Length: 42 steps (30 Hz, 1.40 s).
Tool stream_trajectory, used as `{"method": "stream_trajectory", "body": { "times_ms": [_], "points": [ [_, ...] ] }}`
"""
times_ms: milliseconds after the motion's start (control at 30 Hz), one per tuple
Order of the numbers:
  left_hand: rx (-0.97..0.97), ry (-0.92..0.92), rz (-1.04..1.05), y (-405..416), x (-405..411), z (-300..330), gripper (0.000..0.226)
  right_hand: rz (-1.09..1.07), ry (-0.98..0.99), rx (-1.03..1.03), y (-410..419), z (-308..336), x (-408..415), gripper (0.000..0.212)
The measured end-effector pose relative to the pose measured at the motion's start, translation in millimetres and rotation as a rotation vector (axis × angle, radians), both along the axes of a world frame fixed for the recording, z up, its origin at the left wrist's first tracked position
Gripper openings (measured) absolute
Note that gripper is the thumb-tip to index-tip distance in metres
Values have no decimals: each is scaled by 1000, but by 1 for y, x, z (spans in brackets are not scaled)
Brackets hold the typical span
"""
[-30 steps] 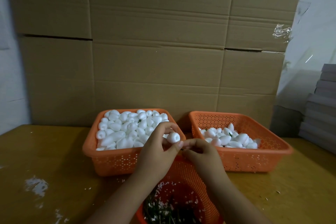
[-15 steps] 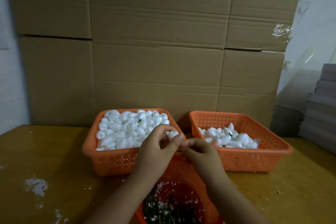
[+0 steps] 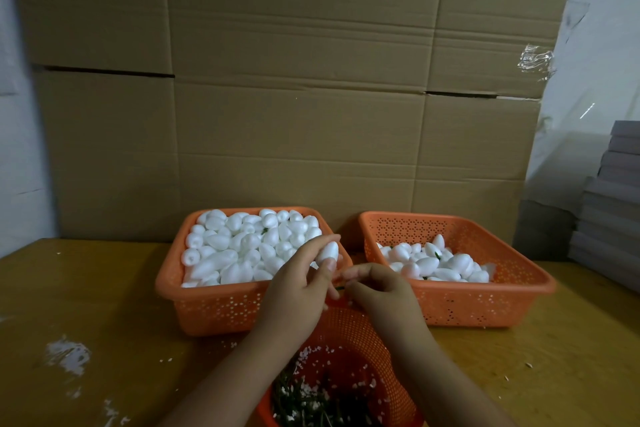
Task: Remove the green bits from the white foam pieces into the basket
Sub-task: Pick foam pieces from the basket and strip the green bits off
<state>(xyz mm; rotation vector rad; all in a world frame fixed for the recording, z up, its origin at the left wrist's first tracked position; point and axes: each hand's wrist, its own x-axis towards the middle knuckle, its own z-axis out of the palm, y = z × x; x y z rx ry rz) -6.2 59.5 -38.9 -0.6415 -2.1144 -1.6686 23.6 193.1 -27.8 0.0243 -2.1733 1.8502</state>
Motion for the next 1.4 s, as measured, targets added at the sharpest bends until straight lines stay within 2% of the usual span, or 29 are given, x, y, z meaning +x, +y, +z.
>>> {"method": "stream_trajectory", "body": {
  "times_ms": [100,300,400,500,667,833,967,1100,1400],
  "points": [
    [15,4,-3,1,0,0,25,5,0,-16,0,0,-1,17],
    [32,3,30,1,3,1,25,-2,3,4,0,-1,-2,17],
    [86,-9,10,1,5,4,14,9,5,-23,1,-1,-3,15],
    [122,-8,13,1,6,7,26,19,8,-25,1,-1,-2,16],
    [104,27,67,-1,6,7,32,22,24,-29,0,-2,-2,18],
    [184,-33,23,-1,7,10,14,16,18,-27,0,-1,-2,17],
    [220,-47,-14,-1,9,11,8,2,13,-22,-1,-1,-1,17],
    [231,-36,-20,0,9,12,22,5,8,-18,-1,-1,-1,17],
    [213,-48,-39,-1,7,10,24,-3,8,-5,-1,-2,-2,16]
  ]
}}
